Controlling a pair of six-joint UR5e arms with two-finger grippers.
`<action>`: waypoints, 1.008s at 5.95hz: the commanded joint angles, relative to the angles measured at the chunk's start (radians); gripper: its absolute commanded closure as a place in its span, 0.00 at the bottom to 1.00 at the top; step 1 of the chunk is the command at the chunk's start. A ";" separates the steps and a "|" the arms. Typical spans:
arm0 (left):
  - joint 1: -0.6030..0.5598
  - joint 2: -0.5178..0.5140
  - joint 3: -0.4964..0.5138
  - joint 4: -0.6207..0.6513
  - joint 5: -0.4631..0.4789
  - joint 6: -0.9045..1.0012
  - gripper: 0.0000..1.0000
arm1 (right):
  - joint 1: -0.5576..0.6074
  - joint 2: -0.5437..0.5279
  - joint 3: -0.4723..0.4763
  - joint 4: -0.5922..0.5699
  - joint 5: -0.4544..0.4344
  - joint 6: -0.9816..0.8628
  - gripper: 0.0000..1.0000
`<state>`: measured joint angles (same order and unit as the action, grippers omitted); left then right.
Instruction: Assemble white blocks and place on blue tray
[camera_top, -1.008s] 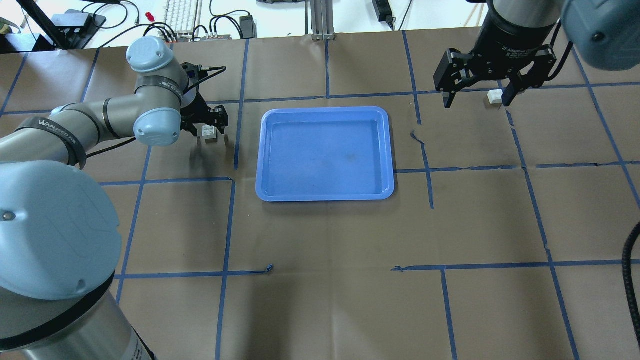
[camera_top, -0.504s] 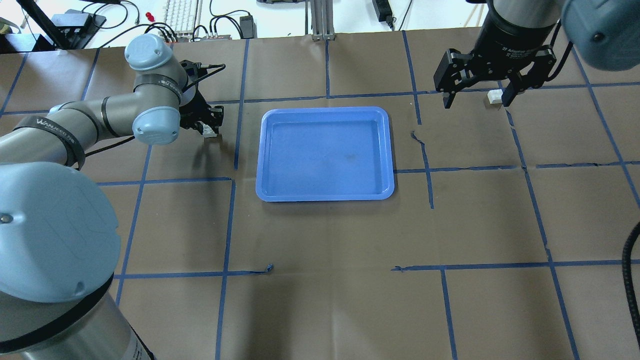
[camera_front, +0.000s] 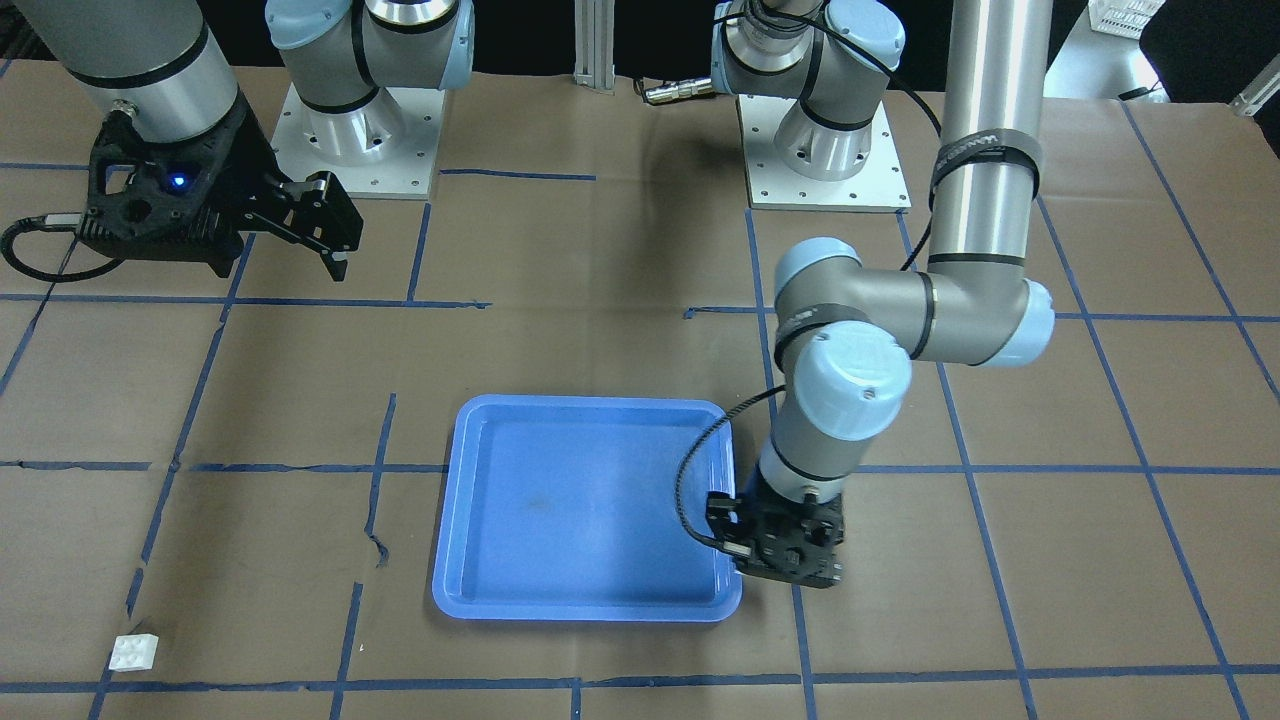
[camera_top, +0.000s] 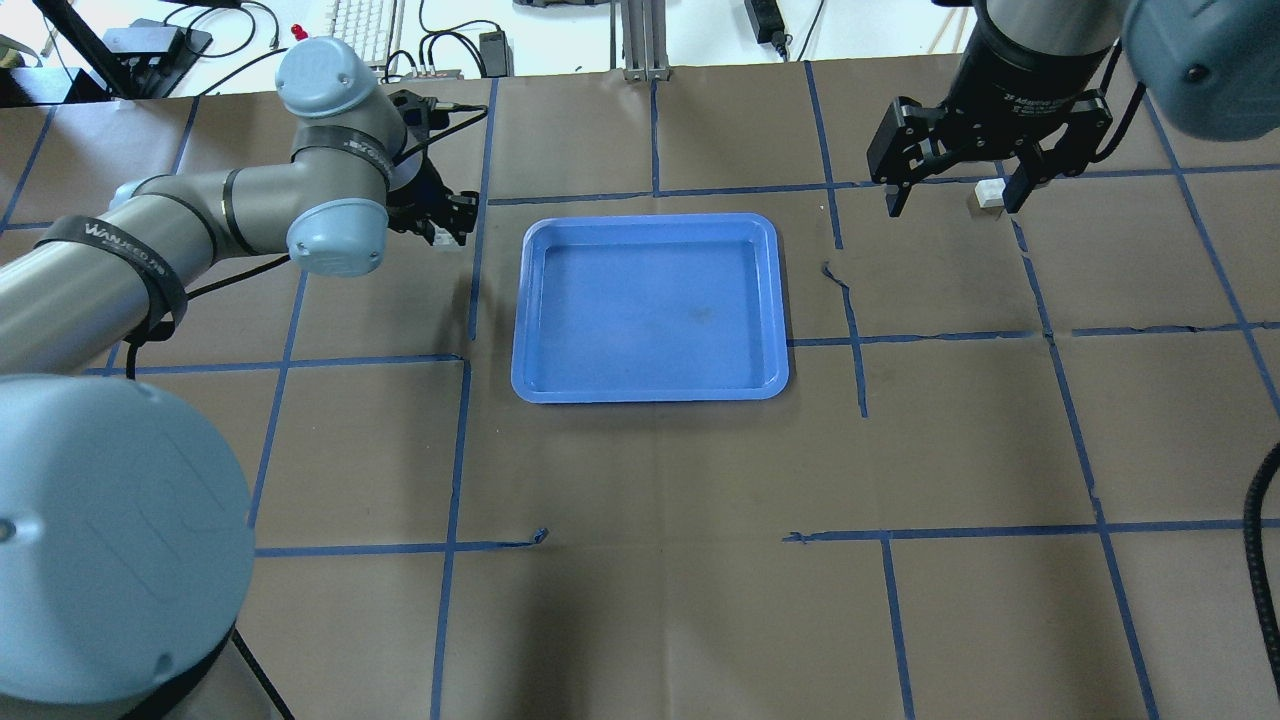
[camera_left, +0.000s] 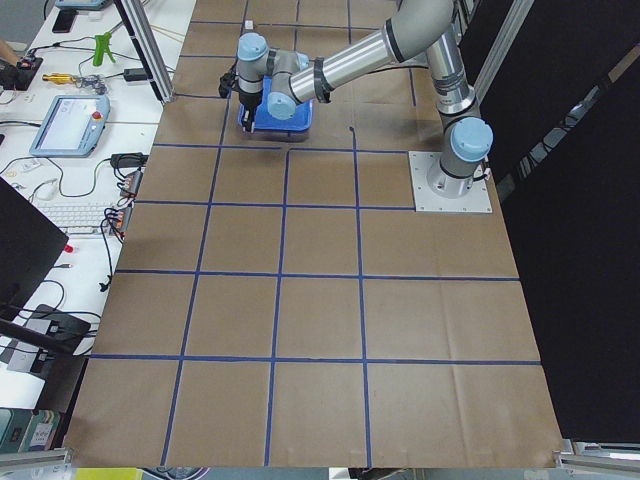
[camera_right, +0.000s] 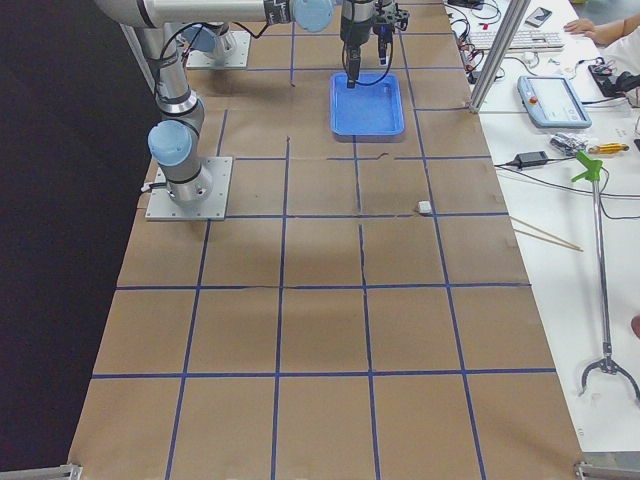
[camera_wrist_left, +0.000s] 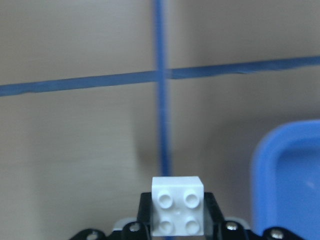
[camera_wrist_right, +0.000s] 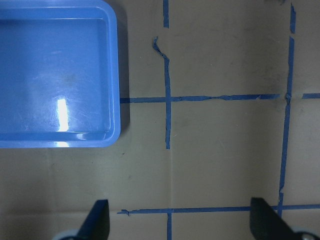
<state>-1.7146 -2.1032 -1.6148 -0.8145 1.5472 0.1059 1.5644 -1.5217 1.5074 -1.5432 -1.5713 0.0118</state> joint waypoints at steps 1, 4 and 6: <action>-0.155 0.006 -0.011 -0.002 0.004 0.003 0.89 | 0.000 0.000 0.000 0.000 -0.001 -0.001 0.00; -0.211 0.003 -0.040 -0.002 0.005 0.334 0.89 | -0.001 0.000 -0.007 0.000 -0.010 -0.010 0.00; -0.209 0.006 -0.051 0.011 0.005 0.780 0.84 | -0.015 0.002 -0.013 -0.014 -0.010 -0.263 0.00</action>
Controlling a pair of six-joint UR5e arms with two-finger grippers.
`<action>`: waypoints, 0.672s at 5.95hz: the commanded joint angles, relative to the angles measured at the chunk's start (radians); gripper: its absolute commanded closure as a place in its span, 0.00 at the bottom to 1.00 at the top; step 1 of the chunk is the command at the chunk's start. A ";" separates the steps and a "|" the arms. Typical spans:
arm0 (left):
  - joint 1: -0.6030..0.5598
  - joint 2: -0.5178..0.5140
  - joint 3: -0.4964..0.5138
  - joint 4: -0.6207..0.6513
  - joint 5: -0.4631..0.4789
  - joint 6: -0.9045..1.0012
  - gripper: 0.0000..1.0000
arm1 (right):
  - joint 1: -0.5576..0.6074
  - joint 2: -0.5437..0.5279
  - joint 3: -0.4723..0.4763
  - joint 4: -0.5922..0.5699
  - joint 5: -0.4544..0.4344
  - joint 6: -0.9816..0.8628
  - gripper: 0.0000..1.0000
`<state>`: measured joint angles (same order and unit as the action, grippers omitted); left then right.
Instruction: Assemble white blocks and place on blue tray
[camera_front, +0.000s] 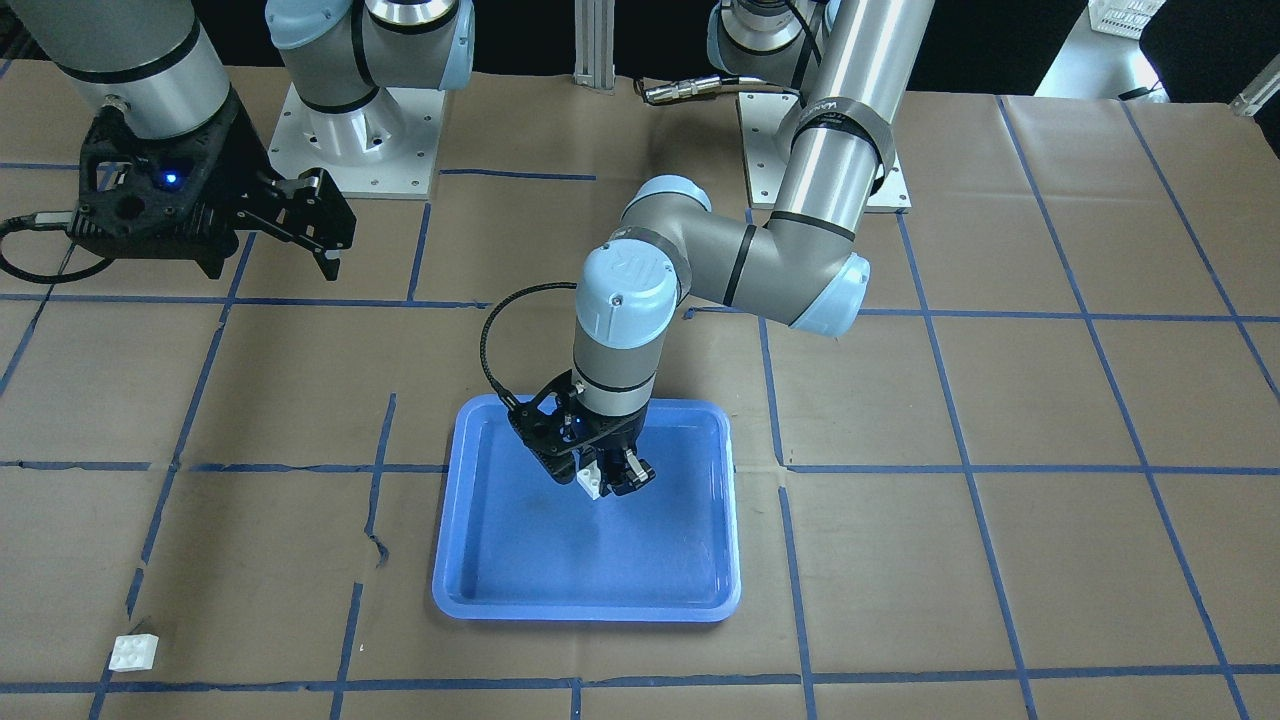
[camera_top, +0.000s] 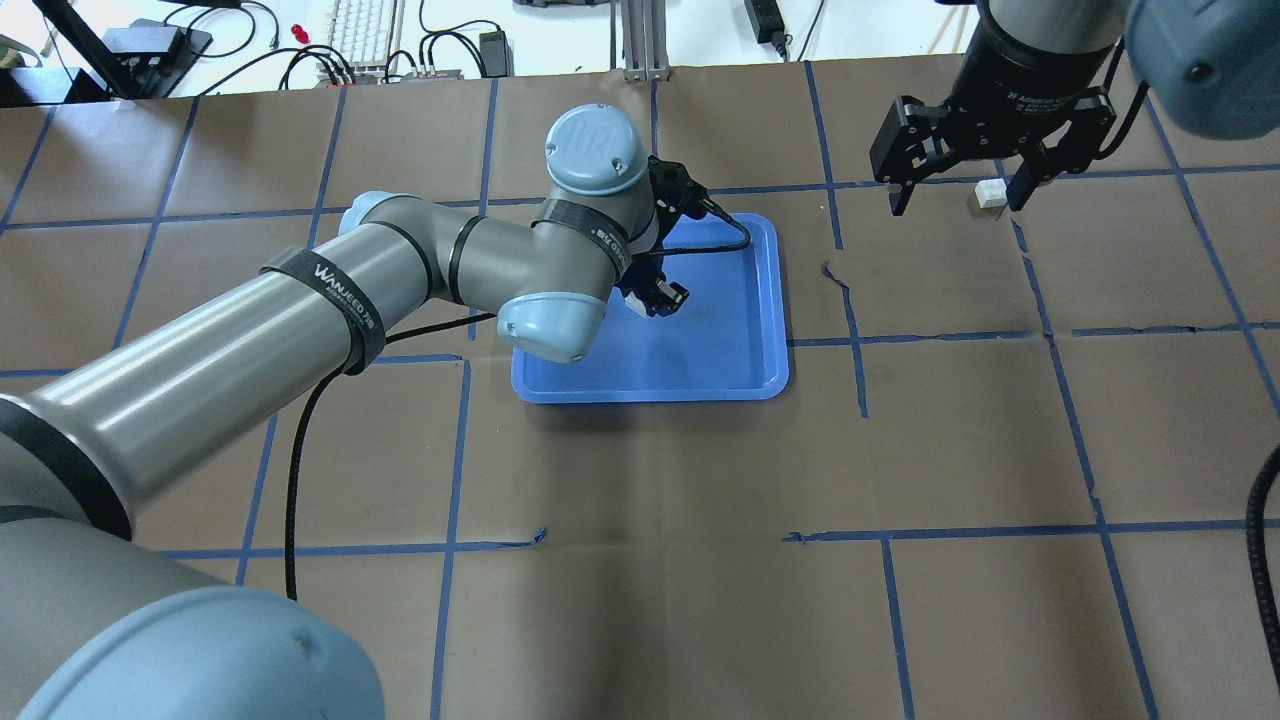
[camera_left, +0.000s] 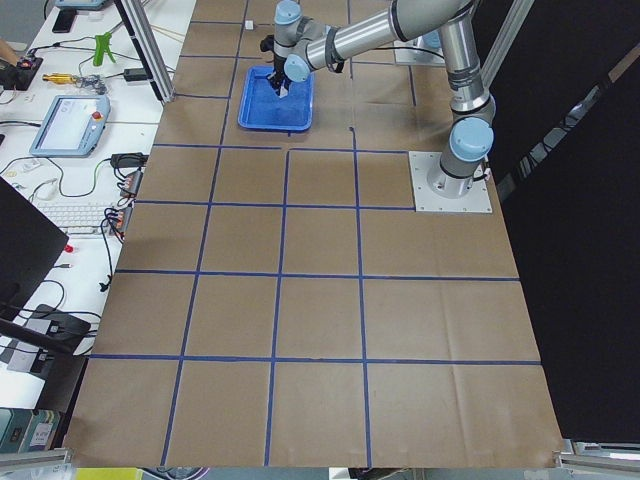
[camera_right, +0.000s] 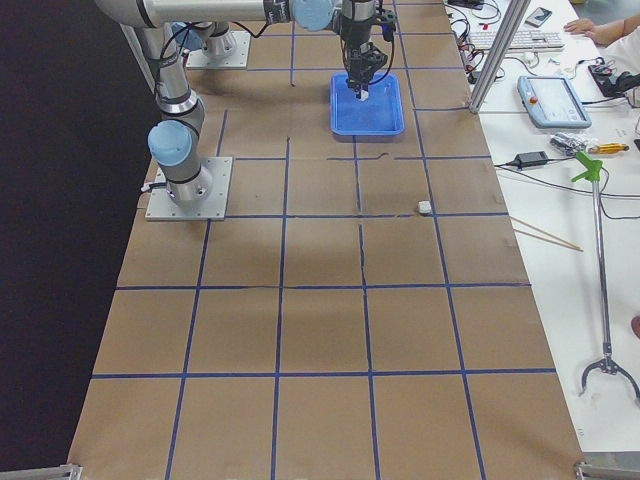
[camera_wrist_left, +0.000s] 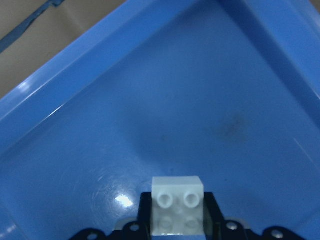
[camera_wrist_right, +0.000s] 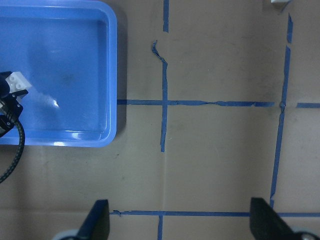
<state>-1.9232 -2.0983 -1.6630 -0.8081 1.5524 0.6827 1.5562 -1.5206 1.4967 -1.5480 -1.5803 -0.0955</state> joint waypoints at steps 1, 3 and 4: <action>0.000 -0.002 -0.003 0.006 -0.011 0.356 0.84 | -0.048 -0.001 -0.003 -0.013 0.000 -0.396 0.00; 0.001 -0.014 -0.007 0.003 -0.011 0.612 0.85 | -0.184 0.008 0.000 -0.032 0.011 -0.925 0.00; 0.001 -0.016 -0.011 -0.002 -0.012 0.610 0.84 | -0.209 0.049 -0.006 -0.109 0.011 -1.216 0.00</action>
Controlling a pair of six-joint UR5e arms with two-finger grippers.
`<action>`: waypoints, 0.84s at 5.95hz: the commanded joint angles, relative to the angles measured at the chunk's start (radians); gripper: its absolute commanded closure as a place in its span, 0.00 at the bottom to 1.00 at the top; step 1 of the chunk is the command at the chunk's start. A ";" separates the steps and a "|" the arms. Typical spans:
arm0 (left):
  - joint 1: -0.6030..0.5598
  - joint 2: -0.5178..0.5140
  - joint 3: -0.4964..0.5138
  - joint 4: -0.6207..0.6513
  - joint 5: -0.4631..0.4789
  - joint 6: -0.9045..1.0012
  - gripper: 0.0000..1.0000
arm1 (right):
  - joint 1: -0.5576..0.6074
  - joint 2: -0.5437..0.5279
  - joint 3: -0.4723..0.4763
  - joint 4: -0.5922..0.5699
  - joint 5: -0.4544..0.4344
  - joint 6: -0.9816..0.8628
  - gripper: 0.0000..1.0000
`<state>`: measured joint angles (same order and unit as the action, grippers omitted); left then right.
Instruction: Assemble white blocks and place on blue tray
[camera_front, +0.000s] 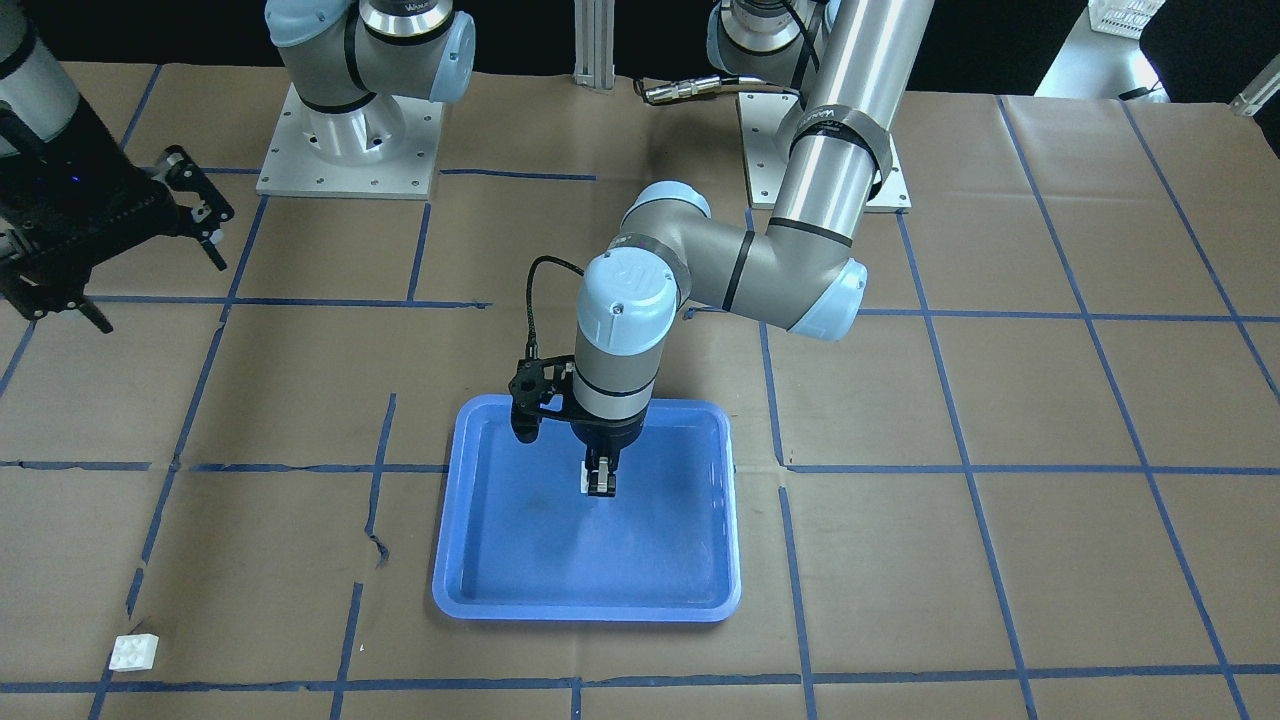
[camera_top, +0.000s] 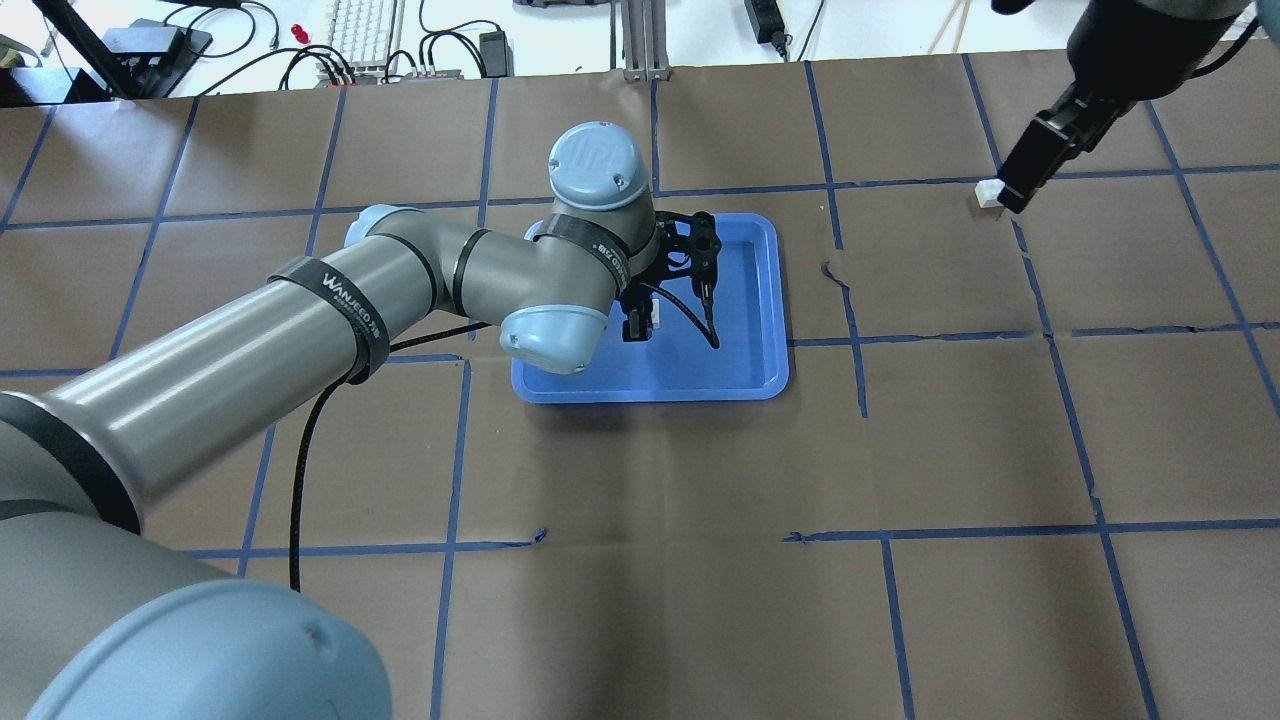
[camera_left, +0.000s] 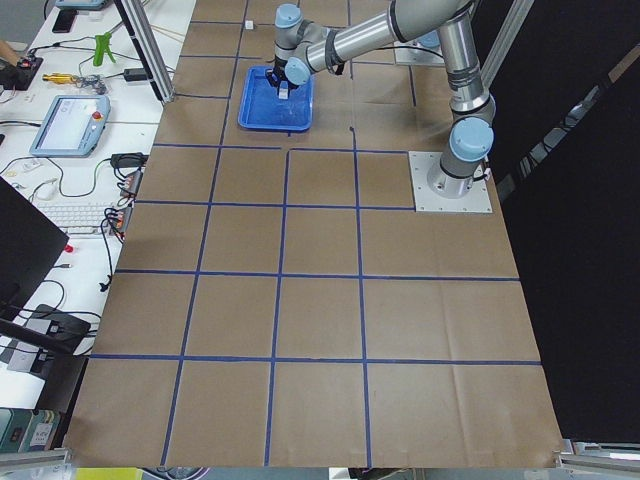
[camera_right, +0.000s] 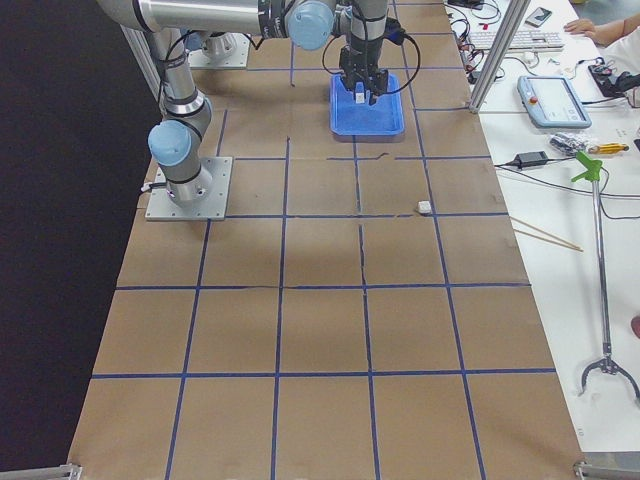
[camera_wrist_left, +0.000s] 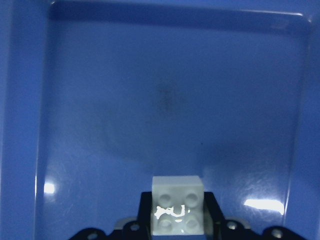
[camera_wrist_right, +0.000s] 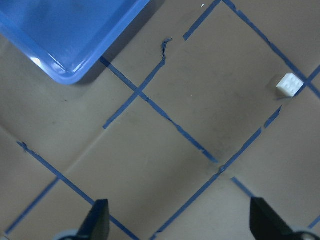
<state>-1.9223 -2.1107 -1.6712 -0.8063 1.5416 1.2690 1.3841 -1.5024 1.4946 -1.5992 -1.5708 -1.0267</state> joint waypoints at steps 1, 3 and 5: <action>0.000 -0.005 -0.007 -0.007 0.002 0.024 0.84 | -0.037 0.060 -0.004 -0.153 0.005 -0.479 0.00; 0.006 -0.025 -0.018 -0.002 0.003 0.021 0.84 | -0.060 0.208 -0.121 -0.174 0.003 -0.865 0.00; 0.006 -0.026 -0.018 -0.004 0.005 0.016 0.71 | -0.109 0.393 -0.325 -0.078 0.055 -0.952 0.00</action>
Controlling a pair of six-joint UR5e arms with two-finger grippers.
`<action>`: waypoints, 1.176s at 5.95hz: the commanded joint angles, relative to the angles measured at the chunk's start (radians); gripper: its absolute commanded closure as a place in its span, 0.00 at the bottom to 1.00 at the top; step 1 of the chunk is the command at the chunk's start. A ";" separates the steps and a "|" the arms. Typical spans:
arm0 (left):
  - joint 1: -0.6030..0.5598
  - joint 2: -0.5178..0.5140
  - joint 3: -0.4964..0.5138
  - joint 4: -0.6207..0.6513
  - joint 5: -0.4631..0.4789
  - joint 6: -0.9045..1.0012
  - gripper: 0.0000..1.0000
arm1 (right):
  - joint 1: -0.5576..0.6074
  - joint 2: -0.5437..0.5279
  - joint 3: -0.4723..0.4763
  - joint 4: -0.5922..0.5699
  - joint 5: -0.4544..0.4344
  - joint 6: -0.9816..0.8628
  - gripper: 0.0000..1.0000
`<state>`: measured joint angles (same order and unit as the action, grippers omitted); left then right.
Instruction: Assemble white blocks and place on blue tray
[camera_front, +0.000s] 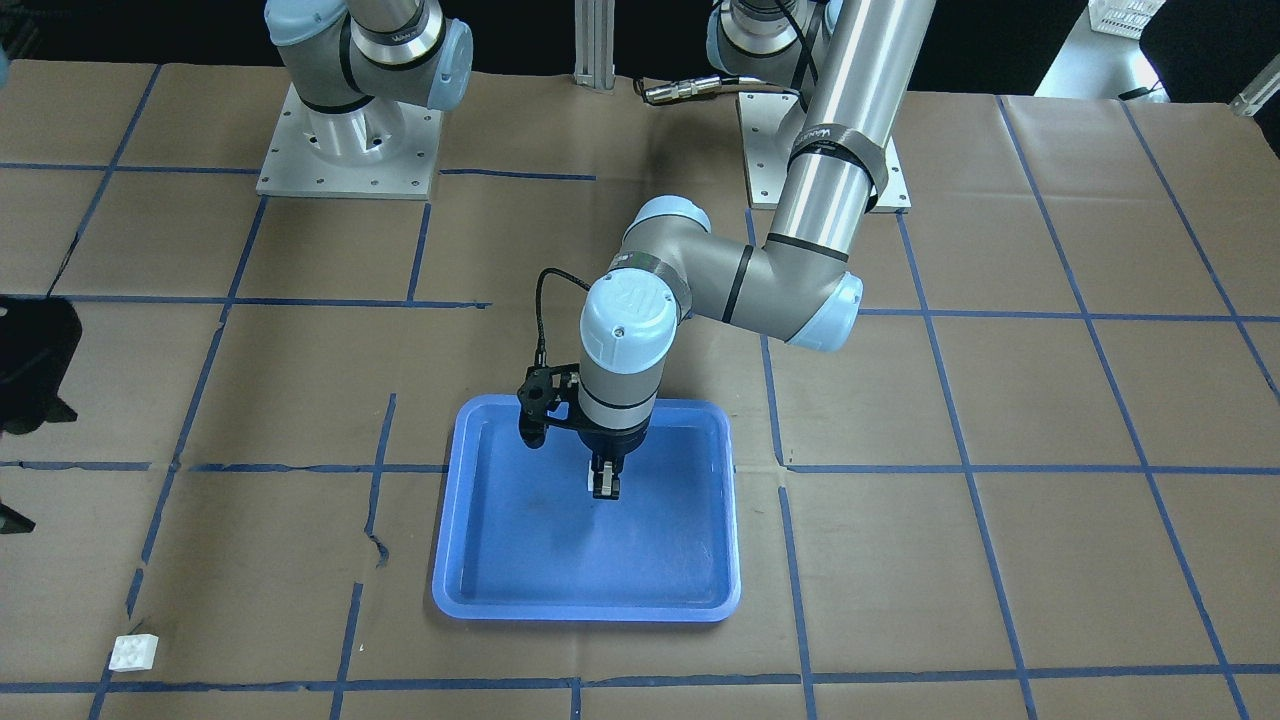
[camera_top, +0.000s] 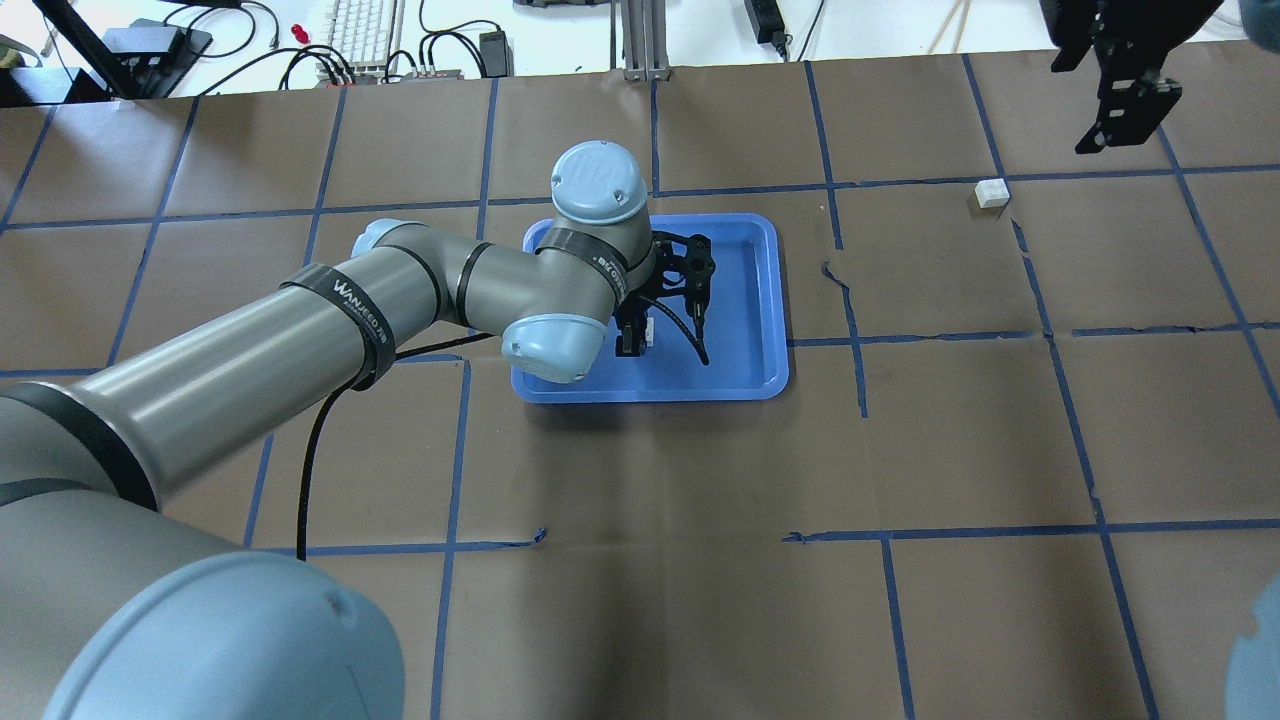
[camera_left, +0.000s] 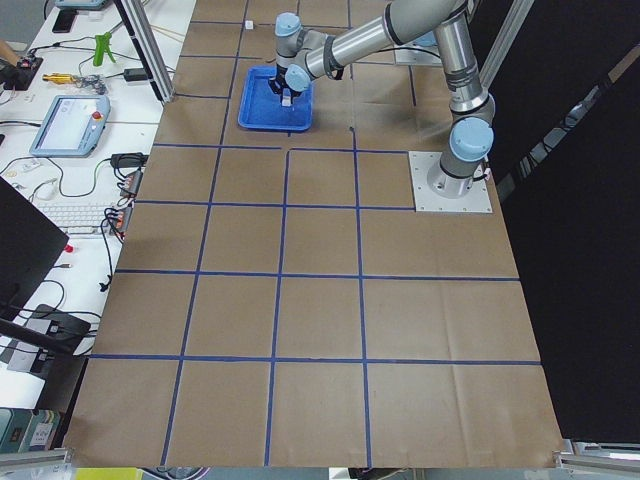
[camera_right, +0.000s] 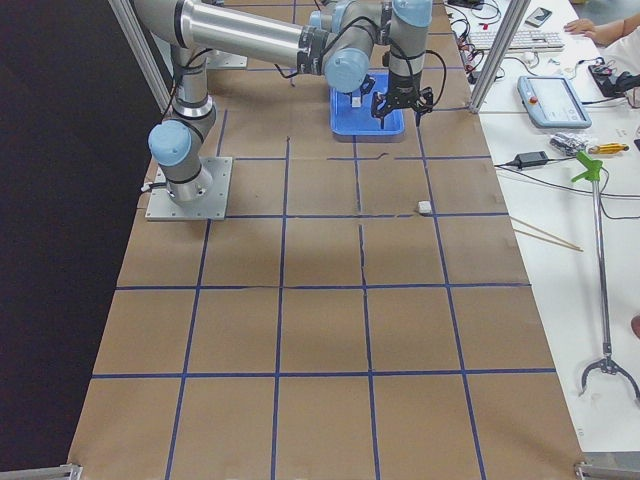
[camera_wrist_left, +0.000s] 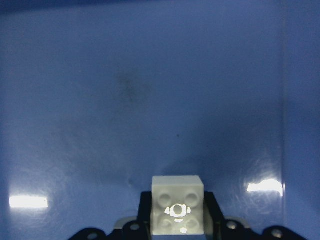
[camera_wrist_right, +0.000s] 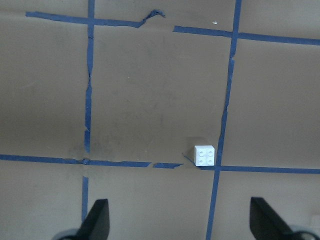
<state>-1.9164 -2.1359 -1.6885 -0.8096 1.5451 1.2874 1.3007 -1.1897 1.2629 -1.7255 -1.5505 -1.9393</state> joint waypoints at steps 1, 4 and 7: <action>0.000 -0.002 0.000 -0.002 0.001 -0.003 0.11 | -0.070 0.129 -0.108 0.049 0.126 -0.041 0.00; 0.004 0.039 0.024 -0.022 0.009 -0.066 0.01 | -0.165 0.350 -0.115 0.032 0.366 -0.084 0.00; 0.037 0.338 0.070 -0.448 -0.035 -0.068 0.01 | -0.166 0.470 -0.117 -0.046 0.446 -0.119 0.00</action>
<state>-1.8978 -1.9027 -1.6315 -1.1049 1.5293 1.2196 1.1349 -0.7531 1.1469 -1.7493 -1.1141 -2.0368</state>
